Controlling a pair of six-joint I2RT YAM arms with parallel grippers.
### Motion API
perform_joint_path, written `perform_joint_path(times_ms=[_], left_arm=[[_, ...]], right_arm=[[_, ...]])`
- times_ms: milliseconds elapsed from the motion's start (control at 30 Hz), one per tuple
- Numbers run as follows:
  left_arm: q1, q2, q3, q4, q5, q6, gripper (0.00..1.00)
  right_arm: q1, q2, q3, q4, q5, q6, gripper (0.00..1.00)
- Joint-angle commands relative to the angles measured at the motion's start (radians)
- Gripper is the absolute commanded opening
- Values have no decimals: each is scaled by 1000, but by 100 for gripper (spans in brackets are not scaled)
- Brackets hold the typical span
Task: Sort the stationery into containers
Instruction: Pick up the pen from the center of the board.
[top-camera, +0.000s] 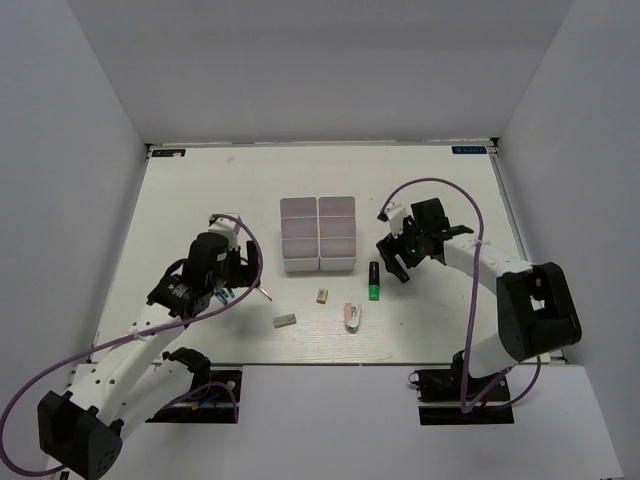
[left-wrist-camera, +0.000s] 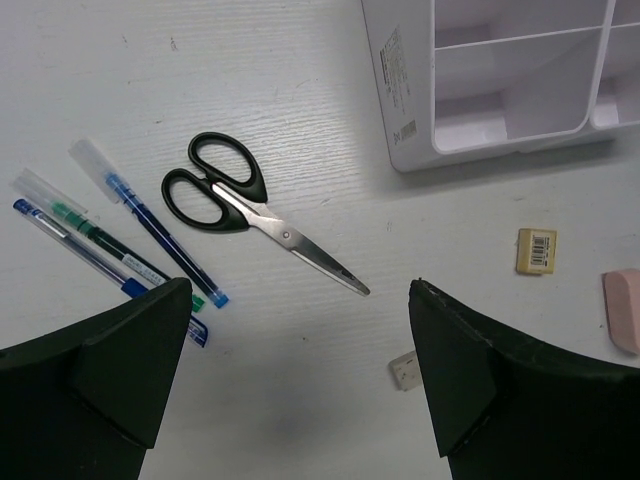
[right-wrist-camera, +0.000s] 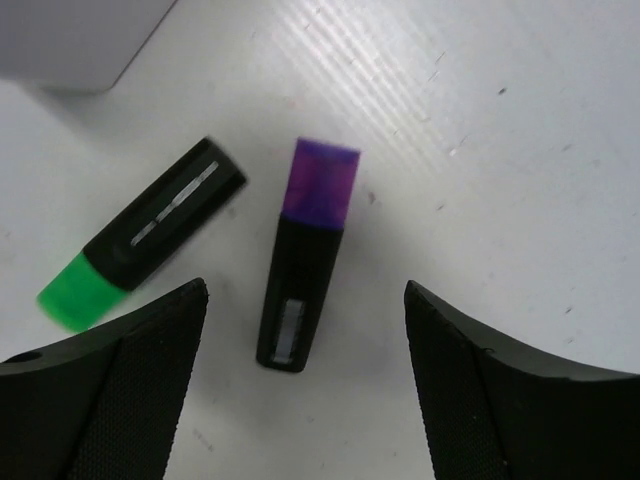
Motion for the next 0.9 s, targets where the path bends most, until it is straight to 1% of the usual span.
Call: perform_joint_path(times_ms=[0,100,233,300,433,500,733,833,867], left_arm=[[6,6,39,-10,23,6,100],[3,10,39,-9,27,9,100],[6,10,40,-6,28,13,100],[5,8,39,-6,30,12,100],[5,6,37,-6,31,12,100],[5,5,39,-6,31,13,100],[5,-7,36,-4,30,13,96],[8,-10,34,-4,27,15,96],[6,-13,31,-4,27,15,95]], right_arm=[[9,63,69,93,75,16,80],[10,132,101,70,48,11,76],[15,176,127,70,32,14,70],[15,192,143,55,28,14,69],[13,209,141,36,20,2,65],[13,212,130,30,25,-2,61],[15,243,112,6,37,-12,54],[17,249,107,3,45,-15,50],[20,257,109,-5,51,-18,48]])
